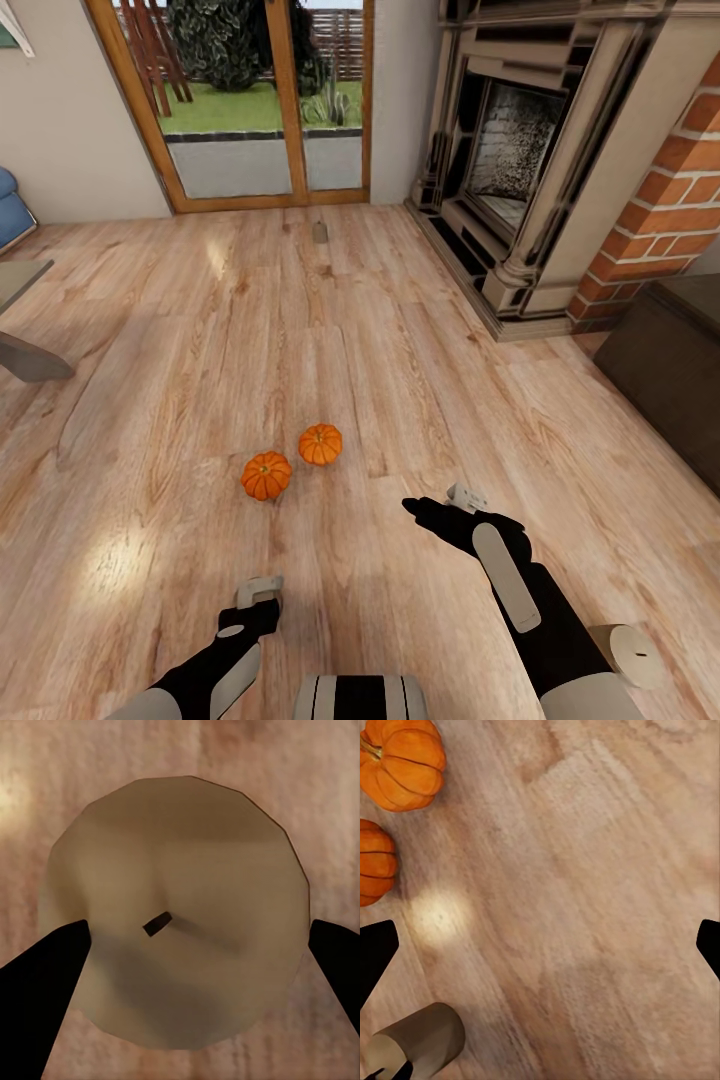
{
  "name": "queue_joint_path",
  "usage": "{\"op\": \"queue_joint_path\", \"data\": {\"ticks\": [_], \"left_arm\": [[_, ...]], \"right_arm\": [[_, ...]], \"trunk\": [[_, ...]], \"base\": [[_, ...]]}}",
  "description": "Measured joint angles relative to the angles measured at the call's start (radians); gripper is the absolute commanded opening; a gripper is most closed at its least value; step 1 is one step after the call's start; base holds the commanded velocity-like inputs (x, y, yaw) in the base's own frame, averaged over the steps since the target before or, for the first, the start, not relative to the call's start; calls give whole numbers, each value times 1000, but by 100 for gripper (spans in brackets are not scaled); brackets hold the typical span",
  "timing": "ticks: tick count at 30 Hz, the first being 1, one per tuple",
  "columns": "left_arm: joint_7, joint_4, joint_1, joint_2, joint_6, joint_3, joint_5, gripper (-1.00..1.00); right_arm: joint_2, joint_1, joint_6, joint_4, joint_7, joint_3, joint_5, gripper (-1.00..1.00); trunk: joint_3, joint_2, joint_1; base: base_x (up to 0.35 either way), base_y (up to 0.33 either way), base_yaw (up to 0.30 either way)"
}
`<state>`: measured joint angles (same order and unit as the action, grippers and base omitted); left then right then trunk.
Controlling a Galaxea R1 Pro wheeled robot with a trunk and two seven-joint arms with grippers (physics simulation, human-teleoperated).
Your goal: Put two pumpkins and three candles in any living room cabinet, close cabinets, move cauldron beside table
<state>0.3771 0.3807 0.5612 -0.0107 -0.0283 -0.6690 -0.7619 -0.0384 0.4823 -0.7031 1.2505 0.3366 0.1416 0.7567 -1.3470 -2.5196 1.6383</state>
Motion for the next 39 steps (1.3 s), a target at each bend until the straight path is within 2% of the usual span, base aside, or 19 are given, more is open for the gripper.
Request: {"op": "queue_joint_path", "data": {"ticks": [10,30,35,39], "left_arm": [[-1,0,0,0,0,1,1,-100],[-2,2,0,-5,7,6,-4,-100],[-4,62,0,-17,39,13,-16,-100],[-4,105,0,-26,139,17,-19,-100]], "right_arm": [[0,0,0,0,0,0,1,100],[0,0,0,-1,0,-1,1,100],[0,0,-1,-4,0,-1,1,100],[1,0,-1,-5,0,-1,1,100]], "trunk": [[0,0,0],[77,5,-9],[97,6,-11],[112,7,-13]], "base": [[0,0,0],[0,0,0],[0,0,0],[0,0,0]]}}
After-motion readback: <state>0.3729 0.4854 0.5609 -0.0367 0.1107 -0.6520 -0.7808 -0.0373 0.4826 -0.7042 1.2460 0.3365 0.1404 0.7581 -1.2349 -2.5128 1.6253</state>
